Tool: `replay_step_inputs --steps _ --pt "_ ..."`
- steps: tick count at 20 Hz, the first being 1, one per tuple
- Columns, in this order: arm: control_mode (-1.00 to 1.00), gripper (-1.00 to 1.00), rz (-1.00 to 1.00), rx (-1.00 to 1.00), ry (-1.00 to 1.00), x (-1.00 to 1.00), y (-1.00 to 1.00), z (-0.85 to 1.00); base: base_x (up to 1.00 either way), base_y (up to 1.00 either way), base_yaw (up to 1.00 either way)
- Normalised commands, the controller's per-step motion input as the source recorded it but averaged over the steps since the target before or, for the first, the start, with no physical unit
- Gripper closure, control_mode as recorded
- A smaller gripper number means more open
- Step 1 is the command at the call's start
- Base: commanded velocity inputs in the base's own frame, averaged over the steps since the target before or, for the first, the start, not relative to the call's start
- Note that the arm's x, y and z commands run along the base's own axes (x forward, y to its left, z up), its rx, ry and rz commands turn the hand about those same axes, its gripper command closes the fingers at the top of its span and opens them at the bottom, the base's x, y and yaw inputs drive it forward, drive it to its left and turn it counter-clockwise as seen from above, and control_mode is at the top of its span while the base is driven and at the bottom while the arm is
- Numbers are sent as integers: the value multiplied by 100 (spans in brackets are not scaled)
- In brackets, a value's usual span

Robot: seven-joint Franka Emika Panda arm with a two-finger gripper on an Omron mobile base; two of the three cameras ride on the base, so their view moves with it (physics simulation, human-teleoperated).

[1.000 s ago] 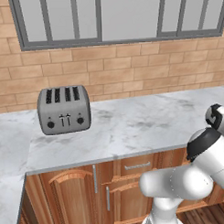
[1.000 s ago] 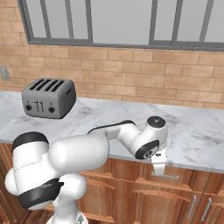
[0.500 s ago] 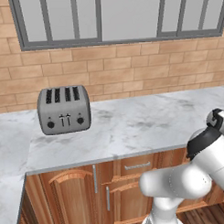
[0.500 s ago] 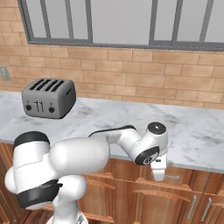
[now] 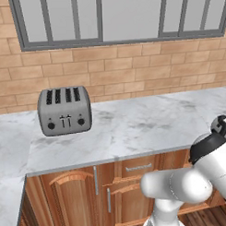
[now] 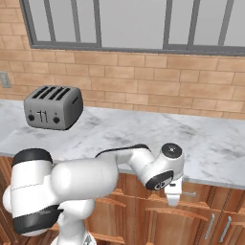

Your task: Take a straw from the drawer in front and place it inside the glass cup on the dining counter.

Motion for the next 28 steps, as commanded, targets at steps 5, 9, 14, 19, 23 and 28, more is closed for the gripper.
replay_step_inputs --steps 5,9,14,19,23,28 --pt "-100 -100 0 0 -6 -19 0 -18 0 0 0" --pt "-100 -100 0 0 -8 -17 0 -21 0 0 0" --pt "-100 -100 0 0 -11 -10 0 -33 0 0 0" --pt "-100 -100 0 0 -11 -10 0 -24 0 0 0" --pt "-100 -100 0 0 -10 -8 0 -12 0 0 0" --pt "-100 -100 -2 0 -10 -1 0 -5 0 0 0"
